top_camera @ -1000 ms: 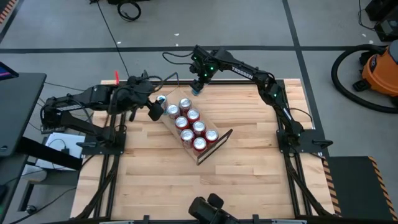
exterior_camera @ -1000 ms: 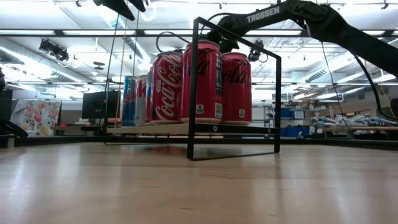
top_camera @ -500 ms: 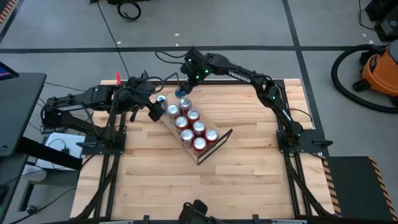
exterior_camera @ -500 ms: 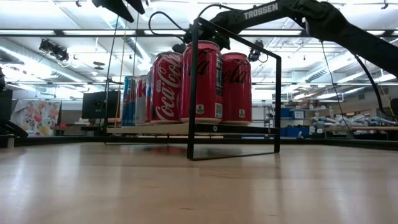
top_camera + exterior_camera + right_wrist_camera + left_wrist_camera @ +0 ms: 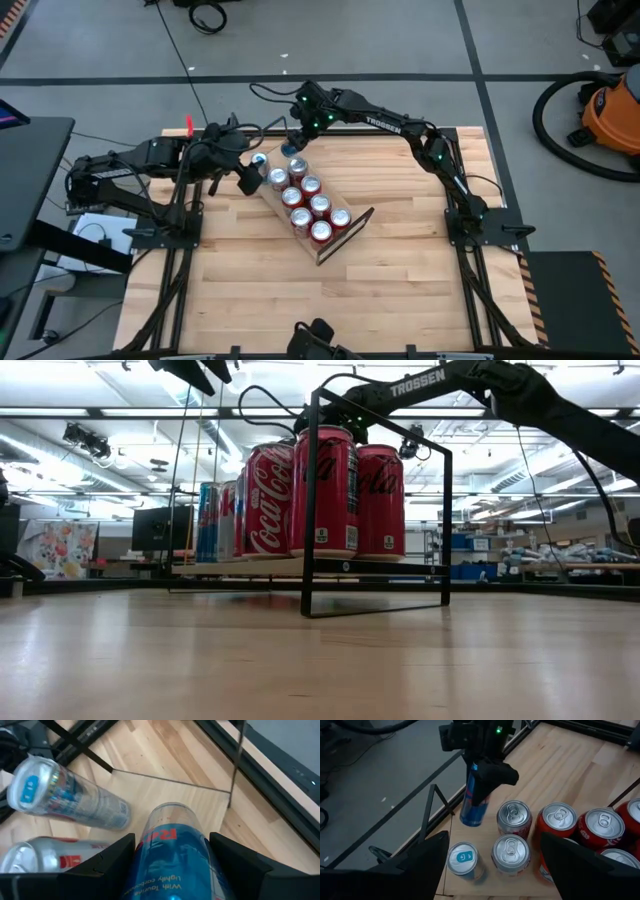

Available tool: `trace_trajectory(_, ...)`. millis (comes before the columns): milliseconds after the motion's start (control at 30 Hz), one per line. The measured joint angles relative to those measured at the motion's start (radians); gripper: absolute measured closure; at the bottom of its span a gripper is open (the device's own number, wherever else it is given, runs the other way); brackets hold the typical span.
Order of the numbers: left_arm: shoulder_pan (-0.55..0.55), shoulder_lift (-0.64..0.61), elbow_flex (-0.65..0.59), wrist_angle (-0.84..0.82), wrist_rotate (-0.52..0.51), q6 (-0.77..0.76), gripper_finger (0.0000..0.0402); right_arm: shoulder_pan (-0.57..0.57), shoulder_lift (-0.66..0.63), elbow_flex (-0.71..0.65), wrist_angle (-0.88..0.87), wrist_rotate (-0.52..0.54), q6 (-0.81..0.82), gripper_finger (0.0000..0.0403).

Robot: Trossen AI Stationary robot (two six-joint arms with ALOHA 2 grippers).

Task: Place canned beverage on shelf
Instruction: Put the blue soda can on the shelf aligned with the other blue soda can

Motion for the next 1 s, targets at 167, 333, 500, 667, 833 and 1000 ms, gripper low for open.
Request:
trace_trajectory(167,0.000,0.000,0.000,0.000,0.000,0.001,0.0079,0.001,0.000,0.000,-0.001,-0.001,0.004,0.0151)
trace_trajectory(333,0.000,0.000,0.000,0.000,0.000,-0.001,0.0079,0.001,0.000,-0.026,0.007,-0.001,0.025,0.0151)
trace_trajectory(500,0.000,0.000,0.000,0.000,0.000,-0.009,0.0079,0.012,0.000,-0.045,0.009,0.000,0.028,0.0150)
trace_trajectory(667,0.000,0.000,0.000,0.000,0.000,-0.009,0.0079,0.033,0.000,-0.045,0.012,0.002,0.044,0.0150)
trace_trajectory(833,0.000,0.000,0.000,-0.001,0.000,-0.010,0.0079,0.044,-0.001,-0.044,0.011,0.047,0.041,0.0150)
trace_trajectory(1000,0.000,0.000,0.000,-0.001,0.000,0.034,0.0079,0.002,-0.006,0.045,-0.055,-0.033,0.062,0.0150)
